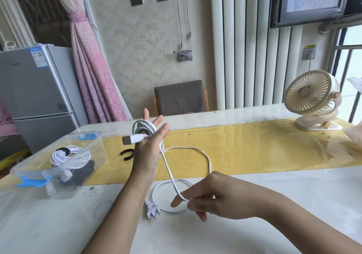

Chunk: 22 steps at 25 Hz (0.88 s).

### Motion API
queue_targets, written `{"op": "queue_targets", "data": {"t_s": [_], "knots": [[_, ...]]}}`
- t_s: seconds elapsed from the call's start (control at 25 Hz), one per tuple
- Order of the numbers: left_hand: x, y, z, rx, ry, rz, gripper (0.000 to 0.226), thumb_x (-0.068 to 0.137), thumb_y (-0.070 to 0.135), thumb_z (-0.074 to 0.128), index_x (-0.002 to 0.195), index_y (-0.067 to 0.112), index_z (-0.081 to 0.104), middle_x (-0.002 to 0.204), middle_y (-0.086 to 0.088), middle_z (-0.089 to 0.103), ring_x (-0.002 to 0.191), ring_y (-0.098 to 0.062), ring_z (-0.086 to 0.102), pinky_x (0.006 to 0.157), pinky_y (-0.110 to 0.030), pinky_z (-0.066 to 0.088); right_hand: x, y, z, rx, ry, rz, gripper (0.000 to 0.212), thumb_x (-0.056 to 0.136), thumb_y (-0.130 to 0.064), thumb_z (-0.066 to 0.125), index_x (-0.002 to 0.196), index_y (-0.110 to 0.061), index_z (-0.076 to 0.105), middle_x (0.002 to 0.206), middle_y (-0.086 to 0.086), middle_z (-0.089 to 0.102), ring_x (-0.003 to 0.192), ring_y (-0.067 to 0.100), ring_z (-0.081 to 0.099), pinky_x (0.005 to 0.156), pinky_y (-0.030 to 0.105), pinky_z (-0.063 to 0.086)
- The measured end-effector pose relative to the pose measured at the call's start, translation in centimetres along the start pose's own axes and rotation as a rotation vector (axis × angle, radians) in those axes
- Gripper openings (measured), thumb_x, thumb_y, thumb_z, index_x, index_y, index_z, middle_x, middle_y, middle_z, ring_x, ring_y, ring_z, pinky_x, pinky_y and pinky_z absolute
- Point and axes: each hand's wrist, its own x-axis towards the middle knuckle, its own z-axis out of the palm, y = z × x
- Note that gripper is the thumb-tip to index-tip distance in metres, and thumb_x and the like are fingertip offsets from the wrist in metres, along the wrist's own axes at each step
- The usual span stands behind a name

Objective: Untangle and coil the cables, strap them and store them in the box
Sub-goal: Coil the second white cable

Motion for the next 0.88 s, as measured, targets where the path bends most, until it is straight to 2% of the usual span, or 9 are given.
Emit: {"op": "queue_targets", "data": {"t_s": [0.08,0.16,0.2,0.28,0.4,0.56,0.68,0.76,0.88], "knots": [[0.1,0.5,-0.3,-0.11,-0.005,-0.047,0.058,0.089,0.008,0.054,0.142,0.024,0.034,0.106,0.002,0.068,0.087,-0.01,0.065,0.075,-0.015,0.048,0.0,0.3,0.0,-0.038,0.003,0.036,0.03,0.097,-0.022,0.048,0.117,-0.038,0.062,0.067,-0.006,0.059,0.064,0.004,0.051,0.065,0.017,0.043],[-0.1,1.1,-0.3,-0.289,-0.029,-0.167,0.028,0.093,0.011,0.047,0.12,0.017,0.055,0.073,0.003,0.069,0.062,-0.007,0.062,0.056,-0.013,0.048,0.2,1.2,-0.4,-0.084,0.038,0.123,0.029,0.096,-0.024,0.047,0.115,-0.041,0.062,0.069,-0.005,0.06,0.061,0.003,0.05,0.057,0.014,0.039],[-0.3,1.6,-0.2,-0.377,-0.047,-0.231,0.017,0.091,0.019,0.05,0.102,0.014,0.062,0.055,0.006,0.059,0.048,-0.005,0.053,0.045,-0.013,0.042,0.2,1.8,-0.7,-0.098,0.062,0.172,0.028,0.096,-0.026,0.047,0.113,-0.042,0.063,0.069,-0.006,0.061,0.06,0.003,0.049,0.056,0.013,0.037],[-0.6,2.2,-0.3,-0.625,-0.212,-0.377,0.025,0.084,0.033,0.055,0.069,0.014,0.057,0.038,0.008,0.039,0.032,-0.004,0.036,0.035,-0.015,0.032,0.2,2.9,-1.2,-0.092,0.091,0.247,0.027,0.095,-0.026,0.048,0.108,-0.042,0.065,0.065,-0.01,0.061,0.059,0.002,0.049,0.057,0.015,0.038],[-1.4,3.0,-0.4,-0.814,-0.647,-0.472,0.04,0.098,0.035,0.042,0.065,0.014,0.047,0.039,0.002,0.033,0.034,-0.011,0.031,0.043,-0.022,0.032,0.3,4.3,-1.6,-0.133,0.078,0.334,0.025,0.094,-0.023,0.049,0.1,-0.035,0.069,0.061,-0.011,0.06,0.055,0.001,0.049,0.055,0.017,0.039],[-2.7,3.9,-1.6,-0.664,-1.106,-0.505,0.033,0.101,0.026,0.039,0.07,0.015,0.038,0.039,0.007,0.025,0.033,-0.005,0.021,0.038,-0.018,0.02,-0.1,6.2,-3.2,-0.086,0.243,0.499,0.026,0.09,-0.013,0.049,0.081,-0.027,0.069,0.051,-0.007,0.055,0.044,0.004,0.045,0.048,0.017,0.039],[-3.0,4.0,-2.0,-0.518,-1.376,-0.588,0.039,0.1,0.027,0.044,0.063,0.014,0.037,0.041,0.007,0.023,0.034,-0.002,0.017,0.035,-0.016,0.016,-0.9,6.8,-5.5,0.388,0.552,0.598,0.023,0.09,-0.005,0.049,0.081,-0.007,0.07,0.044,-0.002,0.041,0.041,0.012,0.036,0.053,0.021,0.047],[-3.1,3.9,-1.6,-0.129,-1.372,-0.532,0.034,0.091,0.035,0.057,0.064,0.018,0.051,0.039,0.011,0.027,0.032,-0.001,0.02,0.033,-0.016,0.015,-1.2,6.4,-6.2,0.634,0.662,0.605,0.025,0.092,-0.007,0.05,0.071,-0.002,0.062,0.044,0.0,0.038,0.043,0.015,0.036,0.066,0.03,0.054],[-3.4,3.5,-0.9,0.354,-1.185,-0.538,0.02,0.083,0.034,0.065,0.077,0.015,0.067,0.042,0.01,0.03,0.037,-0.005,0.022,0.037,-0.016,0.019,-1.0,5.7,-6.3,0.761,0.711,0.55,0.042,0.092,-0.012,0.054,0.052,-0.01,0.041,0.044,0.003,0.038,0.047,0.021,0.044,0.075,0.038,0.054]]}}
